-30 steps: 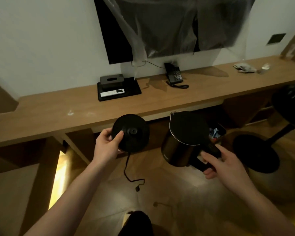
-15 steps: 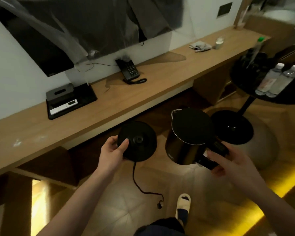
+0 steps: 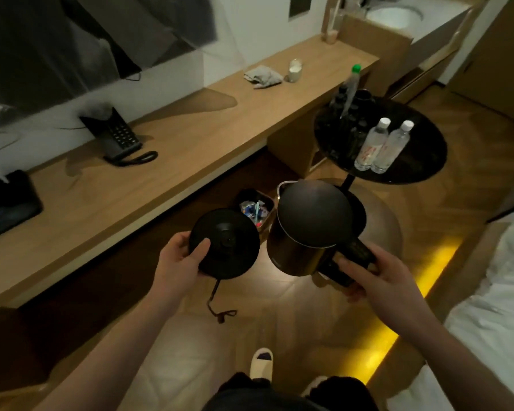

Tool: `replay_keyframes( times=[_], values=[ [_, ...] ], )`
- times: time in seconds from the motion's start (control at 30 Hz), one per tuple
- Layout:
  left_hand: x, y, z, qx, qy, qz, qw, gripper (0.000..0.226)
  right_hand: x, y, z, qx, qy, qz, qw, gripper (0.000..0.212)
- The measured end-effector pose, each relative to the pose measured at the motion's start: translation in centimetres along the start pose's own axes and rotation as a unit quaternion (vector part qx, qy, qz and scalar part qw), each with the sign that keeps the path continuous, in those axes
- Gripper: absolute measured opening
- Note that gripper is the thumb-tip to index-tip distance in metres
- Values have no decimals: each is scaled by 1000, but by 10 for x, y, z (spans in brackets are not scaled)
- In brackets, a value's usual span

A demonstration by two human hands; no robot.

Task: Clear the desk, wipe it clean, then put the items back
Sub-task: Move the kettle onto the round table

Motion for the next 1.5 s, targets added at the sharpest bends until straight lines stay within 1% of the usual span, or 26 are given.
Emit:
replay_keyframes(
  times=[0.13, 0.23, 0.33, 0.43, 0.63, 0.73, 0.8, 0.87, 0.93, 1.0, 1.1, 1.2, 1.3, 1.4, 1.5],
  values=[
    [20, 58, 25, -22, -1, -2, 1000, 26, 5, -52, 31, 11, 5, 23, 1000, 9],
    [26, 103, 39, -19, 2, 0, 1000, 25, 15, -91, 57, 5, 0, 18, 1000, 12],
    [32, 151, 49, -10, 11, 16, 1000, 29, 28, -134, 92, -3, -13, -3, 1000, 10],
    [33, 201, 53, 1, -16, 1, 1000, 27, 44, -178, 125, -29, -13, -11, 999, 11],
    [39, 305, 51, 32, -59, -43, 997, 15, 68, -270, 189, -90, -13, 6, 996, 18],
    [41, 351, 50, 29, -77, -54, 995, 18, 82, -308, 224, -99, -14, -10, 995, 23],
    [40, 375, 49, 24, -95, -66, 993, 23, 90, -327, 244, -102, -9, -10, 995, 20],
    [41, 397, 54, 22, -105, -72, 992, 24, 93, -346, 268, -100, -8, -13, 995, 11],
    [41, 417, 64, 19, -118, -72, 990, 25, 95, -364, 294, -101, -6, -37, 994, 8],
    [43, 437, 76, 0, -126, -69, 990, 25, 98, -379, 317, -104, -3, -56, 993, 14],
    [47, 467, 95, -52, -142, -65, 986, 23, 101, -398, 346, -105, 9, -84, 991, 28],
    [49, 498, 109, -87, -150, -61, 983, 22, 97, -418, 374, -115, 24, -93, 989, 28],
    [50, 525, 116, -96, -172, -75, 978, 23, 96, -439, 397, -122, 28, -119, 985, 29],
    [54, 546, 125, -102, -180, -93, 974, 25, 94, -457, 423, -131, 26, -125, 983, 26],
    [53, 566, 132, -98, -195, -106, 970, 27, 93, -473, 451, -172, 14, -129, 977, 28]
  ],
)
Point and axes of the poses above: each hand's wrist, its own z-axis towards the middle knuckle, its own y-axis out of the palm, x = y × z, the point moved 6 cm from there along z, towards the middle knuckle, and after that the axes turned 2 degrees about -z, right-handed, at the moved point
